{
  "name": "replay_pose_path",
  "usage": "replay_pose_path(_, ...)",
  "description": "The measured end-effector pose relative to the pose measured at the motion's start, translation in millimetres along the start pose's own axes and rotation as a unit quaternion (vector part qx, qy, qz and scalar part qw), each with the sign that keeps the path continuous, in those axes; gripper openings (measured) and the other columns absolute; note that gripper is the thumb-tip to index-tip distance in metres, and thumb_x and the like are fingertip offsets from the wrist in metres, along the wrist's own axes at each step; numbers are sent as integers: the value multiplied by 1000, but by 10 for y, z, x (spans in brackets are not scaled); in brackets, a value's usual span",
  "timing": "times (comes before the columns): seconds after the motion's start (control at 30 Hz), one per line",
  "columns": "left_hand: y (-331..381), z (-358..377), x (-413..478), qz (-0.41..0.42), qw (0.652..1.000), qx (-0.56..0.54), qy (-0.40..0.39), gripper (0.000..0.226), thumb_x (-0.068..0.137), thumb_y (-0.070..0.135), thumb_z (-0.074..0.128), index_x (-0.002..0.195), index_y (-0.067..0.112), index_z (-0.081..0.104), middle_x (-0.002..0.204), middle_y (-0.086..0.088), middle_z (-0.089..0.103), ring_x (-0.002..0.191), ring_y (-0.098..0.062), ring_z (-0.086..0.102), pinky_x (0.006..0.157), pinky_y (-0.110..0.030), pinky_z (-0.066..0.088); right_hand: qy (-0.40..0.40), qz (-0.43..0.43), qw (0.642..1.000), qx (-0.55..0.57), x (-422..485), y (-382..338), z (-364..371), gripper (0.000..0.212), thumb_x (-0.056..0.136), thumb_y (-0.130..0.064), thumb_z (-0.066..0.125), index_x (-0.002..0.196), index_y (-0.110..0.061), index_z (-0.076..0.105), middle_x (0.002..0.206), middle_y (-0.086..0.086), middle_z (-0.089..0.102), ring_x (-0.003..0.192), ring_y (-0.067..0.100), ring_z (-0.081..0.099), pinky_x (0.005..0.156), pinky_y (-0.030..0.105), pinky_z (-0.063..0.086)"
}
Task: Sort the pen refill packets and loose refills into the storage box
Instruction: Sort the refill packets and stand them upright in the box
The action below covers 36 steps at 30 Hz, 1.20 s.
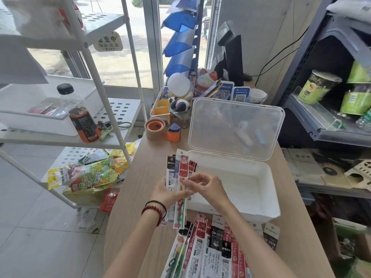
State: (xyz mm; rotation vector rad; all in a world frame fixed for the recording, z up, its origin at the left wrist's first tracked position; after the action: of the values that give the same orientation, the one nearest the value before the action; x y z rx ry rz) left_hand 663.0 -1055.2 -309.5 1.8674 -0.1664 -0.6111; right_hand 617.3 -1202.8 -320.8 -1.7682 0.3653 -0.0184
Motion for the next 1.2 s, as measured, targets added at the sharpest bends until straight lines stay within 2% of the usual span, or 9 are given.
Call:
replay_pose_path(0.13, 32, -25, -33, 23, 999, 22, -16, 35, 68, 31, 82, 96, 29, 61, 89, 10, 70, 82, -2, 66, 64, -14, 47, -2, 1, 999, 33, 7, 13, -23, 21, 75, -31, 81, 85, -13, 75, 73, -6, 72, 63, -1, 61, 53, 9, 43)
replay_pose_path(0.27, 50, -50, -81, 49, 998, 25, -44, 17, 81, 35, 69, 93, 37, 57, 91, 12, 67, 83, 3, 62, 64, -10, 44, -4, 7, 999, 42, 5, 29, -40, 25, 79, -29, 78, 92, -7, 74, 74, -4, 71, 60, -3, 59, 52, 9, 42)
replay_pose_path(0.43, -55, -94, -62, 37, 998, 23, -48, 15, 85, 36, 63, 97, 30, 59, 94, 6, 70, 86, -9, 67, 74, -24, 52, 5, 23, 999, 37, 18, 45, -46, 27, 83, -36, 73, 95, -11, 73, 75, -9, 73, 63, 1, 60, 54, 15, 43)
replay_pose_path(0.53, -67, -79, -40, 19, 999, -1, -34, 10, 86, 29, 65, 92, 28, 58, 92, 4, 69, 84, -12, 67, 71, -24, 51, 6, 16, 999, 38, 17, 43, -39, 25, 84, -37, 72, 94, -14, 73, 75, -7, 74, 63, 2, 61, 54, 16, 43)
replay_pose_path(0.67, -52, -36, -27, 11, 999, -30, -10, 20, 79, 28, 72, 96, 25, 62, 93, 3, 71, 85, -10, 67, 68, -23, 50, 16, 18, 999, 37, 19, 50, -38, 32, 80, -43, 73, 91, -14, 72, 75, -5, 74, 63, 3, 61, 52, 15, 43)
replay_pose_path(0.8, -40, -17, -32, 19, 999, -27, -3, 26, 75, 30, 76, 97, 26, 62, 93, 4, 71, 84, -8, 67, 66, -20, 49, 13, 18, 999, 30, 27, 80, -37, 28, 81, -42, 73, 88, -15, 70, 74, -4, 73, 64, 5, 62, 52, 16, 43)
replay_pose_path(0.97, -70, -17, -33, 5, 1000, -4, -8, 28, 80, 37, 68, 102, 22, 59, 92, 5, 69, 81, -5, 66, 63, -19, 47, 71, 31, 993, 88, 72, 111, -94, 16, 97, -31, 55, 102, -16, 59, 88, -1, 76, 76, 10, 69, 59, 23, 49)
replay_pose_path(1.07, -87, -23, -35, -4, 1000, -14, -4, 27, 81, 35, 68, 103, 20, 60, 93, 4, 71, 79, -4, 67, 62, -18, 49, 123, 31, 980, 152, 64, 99, -149, 10, 101, -22, 47, 97, -16, 54, 87, 2, 75, 80, 14, 69, 58, 23, 52)
replay_pose_path(1.2, -90, -32, -7, 0, 1000, -4, -1, 34, 80, 37, 69, 107, 18, 61, 95, 6, 70, 84, -6, 66, 64, -18, 48, 173, 43, 969, 170, 106, 188, -169, 27, 92, -44, 60, 89, -18, 54, 82, 3, 64, 77, 16, 61, 66, 31, 51)
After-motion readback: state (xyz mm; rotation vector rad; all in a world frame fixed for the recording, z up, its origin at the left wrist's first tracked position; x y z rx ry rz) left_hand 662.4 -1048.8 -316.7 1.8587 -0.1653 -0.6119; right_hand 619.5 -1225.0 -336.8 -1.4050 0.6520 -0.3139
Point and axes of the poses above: each hand's wrist, its own x-axis towards the middle knuckle, its own z-axis out of the palm, y = z × x, the point moved 2 cm from there along x, towards the middle knuckle
